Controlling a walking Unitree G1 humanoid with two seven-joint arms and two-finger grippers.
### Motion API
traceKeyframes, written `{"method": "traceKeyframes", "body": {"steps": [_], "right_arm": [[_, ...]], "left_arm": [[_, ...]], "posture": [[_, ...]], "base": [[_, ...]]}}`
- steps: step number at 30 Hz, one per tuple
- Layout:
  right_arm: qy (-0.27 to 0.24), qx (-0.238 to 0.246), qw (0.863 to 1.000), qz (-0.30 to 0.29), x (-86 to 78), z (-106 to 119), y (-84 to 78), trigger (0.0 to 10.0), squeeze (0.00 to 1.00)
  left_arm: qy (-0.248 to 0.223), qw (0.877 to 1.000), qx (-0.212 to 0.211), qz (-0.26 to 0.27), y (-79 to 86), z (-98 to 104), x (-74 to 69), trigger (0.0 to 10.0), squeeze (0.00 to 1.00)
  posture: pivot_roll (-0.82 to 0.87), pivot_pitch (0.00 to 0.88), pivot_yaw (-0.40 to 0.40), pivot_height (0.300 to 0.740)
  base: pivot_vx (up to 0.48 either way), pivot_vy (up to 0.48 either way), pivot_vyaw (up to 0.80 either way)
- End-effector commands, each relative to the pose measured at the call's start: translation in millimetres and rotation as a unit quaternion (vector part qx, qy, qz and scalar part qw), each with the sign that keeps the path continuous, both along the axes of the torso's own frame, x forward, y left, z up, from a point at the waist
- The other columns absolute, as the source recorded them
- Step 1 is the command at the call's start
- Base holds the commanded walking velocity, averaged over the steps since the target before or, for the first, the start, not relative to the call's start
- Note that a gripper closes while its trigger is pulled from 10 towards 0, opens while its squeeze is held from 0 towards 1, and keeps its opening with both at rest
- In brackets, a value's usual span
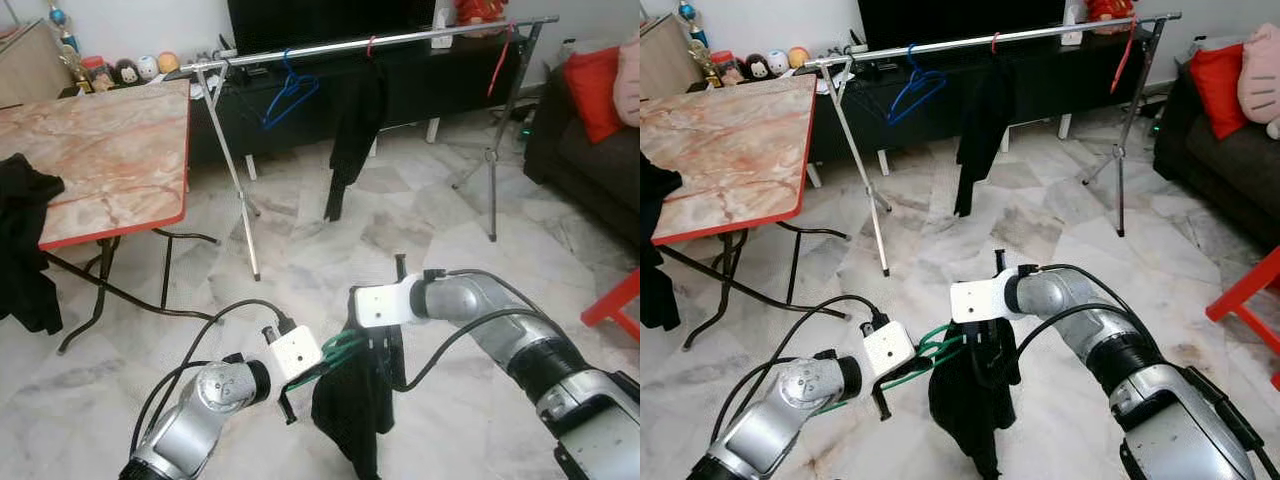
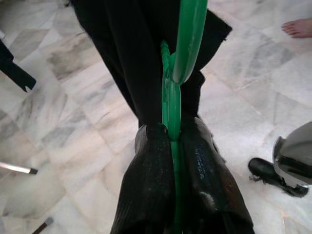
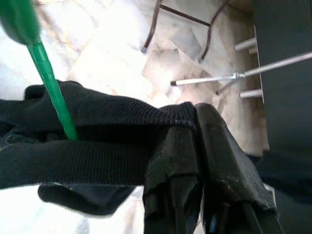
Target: Hang hanger
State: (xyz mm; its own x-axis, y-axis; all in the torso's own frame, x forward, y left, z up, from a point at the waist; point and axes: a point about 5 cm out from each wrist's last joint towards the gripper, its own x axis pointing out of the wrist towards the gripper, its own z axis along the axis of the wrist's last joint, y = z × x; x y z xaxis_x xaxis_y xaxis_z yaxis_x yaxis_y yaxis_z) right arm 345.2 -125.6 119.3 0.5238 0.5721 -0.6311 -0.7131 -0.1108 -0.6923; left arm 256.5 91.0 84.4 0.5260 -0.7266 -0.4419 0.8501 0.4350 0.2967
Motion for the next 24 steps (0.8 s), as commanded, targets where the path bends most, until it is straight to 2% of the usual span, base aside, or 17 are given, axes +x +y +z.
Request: {"method": "traceKeyframes", "body": {"steps": [1,5,7,9,17,21,24], "right_arm": [[-0.012,-0.002,1.000,0.023,2.6,7.0,8.6,10.0,0.00],[-0.003,-0.003,0.999,0.035,1.1,6.2,11.8,10.0,0.00],[0.027,0.031,0.998,0.057,-5.4,6.8,19.0,10.0,0.00],[0.028,0.035,0.997,0.059,-5.9,7.2,20.1,10.0,0.00],[0.040,0.048,0.995,0.079,-10.1,6.7,25.5,10.0,0.00],[0.047,0.088,0.986,0.130,-22.2,23.4,45.1,10.0,0.00],[0.041,0.107,0.983,0.143,-25.2,31.1,54.4,10.0,0.00]], "left_arm": [[-0.016,1.000,-0.015,-0.014,0.4,10.5,0.1,10.0,0.00],[-0.020,1.000,-0.018,-0.004,2.2,13.4,3.2,10.0,0.00],[-0.033,0.999,-0.018,0.028,4.0,14.4,11.7,10.0,0.00],[-0.036,0.999,-0.019,0.033,4.0,14.8,13.0,10.0,0.00],[-0.028,0.999,-0.035,0.025,-2.9,14.8,11.1,10.0,0.00],[-0.026,0.999,-0.031,0.031,-15.5,9.1,11.0,10.0,0.00],[-0.028,0.999,-0.019,0.034,-19.9,6.3,12.0,10.0,0.00]], "posture": [[-0.11,0.000,0.081,0.740],[-0.11,0.000,0.081,0.740],[-0.10,0.000,0.076,0.740],[-0.10,0.000,0.076,0.740],[-0.10,0.000,0.077,0.740],[-0.11,0.000,0.075,0.740],[-0.11,0.000,0.077,0.740]], "base": [[0.000,0.000,0.00],[0.000,0.000,0.00],[0.000,0.000,0.00],[0.000,0.000,0.00],[0.000,0.000,0.00],[0.000,0.000,0.00],[0.000,0.000,0.00]]}}
